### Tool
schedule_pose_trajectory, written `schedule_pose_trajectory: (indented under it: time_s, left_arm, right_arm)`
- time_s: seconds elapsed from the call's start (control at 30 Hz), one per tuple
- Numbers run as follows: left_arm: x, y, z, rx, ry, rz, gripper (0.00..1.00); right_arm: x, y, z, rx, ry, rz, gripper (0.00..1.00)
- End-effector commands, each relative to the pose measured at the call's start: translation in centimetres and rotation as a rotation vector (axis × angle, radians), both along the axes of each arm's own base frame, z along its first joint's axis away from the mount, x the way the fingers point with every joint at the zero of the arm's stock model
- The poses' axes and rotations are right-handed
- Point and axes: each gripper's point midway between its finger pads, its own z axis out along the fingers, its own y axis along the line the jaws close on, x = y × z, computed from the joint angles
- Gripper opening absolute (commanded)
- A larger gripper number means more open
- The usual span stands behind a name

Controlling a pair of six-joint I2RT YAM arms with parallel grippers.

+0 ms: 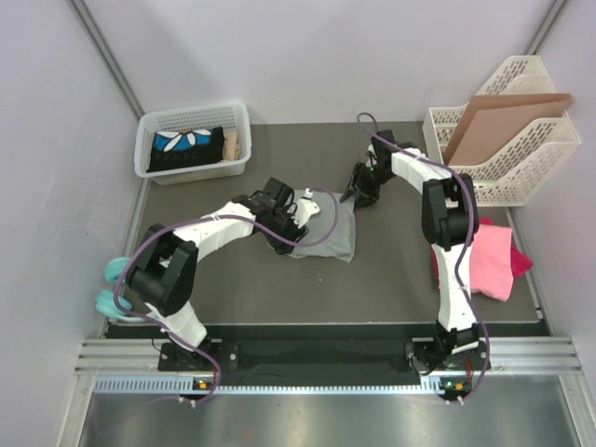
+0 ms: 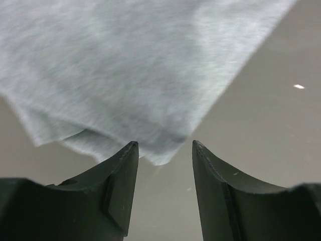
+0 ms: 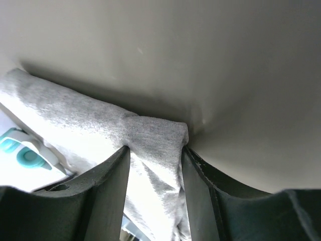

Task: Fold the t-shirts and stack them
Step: Fold the tshirt

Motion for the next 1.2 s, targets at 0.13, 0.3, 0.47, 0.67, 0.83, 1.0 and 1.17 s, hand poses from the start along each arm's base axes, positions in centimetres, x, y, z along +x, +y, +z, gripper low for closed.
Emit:
schedule_pose_trajectory:
  time_s: [0.13, 0.3, 0.47, 0.67, 0.83, 1.0, 1.17]
  left_arm:
    - [-3.8, -3.5, -0.5, -0.064, 0.095, -0.071, 0.52]
    - [-5.3, -4.2, -0.9, -0.085, 0.160, -0.099, 0.52]
    - [-7.2, -6.0, -1.6, -0.107, 0.224, -0.147, 0.52]
    - [-7.0, -8.4, 1.4, -0.161, 0.208, -0.174, 0.53]
    - [-3.4, -8.3, 10.1, -0.263, 0.037, -0.156, 0.54]
    - [2.5, -6.3, 16.9, -0.382, -0.151, -0.048, 0.57]
    - [8.3, -3.0, 11.9, -0.287, -0.158, 0.107, 0.55]
  right_arm:
    - [0.5, 4.1, -3.4, -0.011, 0.028, 0.112, 0.47]
    - [1.5, 6.4, -2.4, 0.037, -0.001, 0.126, 0.47]
    - [2.0, 7.6, -1.6, 0.073, -0.022, 0.143, 0.49]
    - [3.2, 5.3, 2.5, -0.005, -0.141, 0.161, 0.65]
    - [3.2, 0.6, 8.0, -0.036, -0.238, 0.072, 0.82]
    - [-1.2, -2.7, 8.0, -0.088, -0.231, 0.019, 0.96]
    - [-7.0, -2.7, 4.8, -0.063, -0.164, -0.018, 1.00]
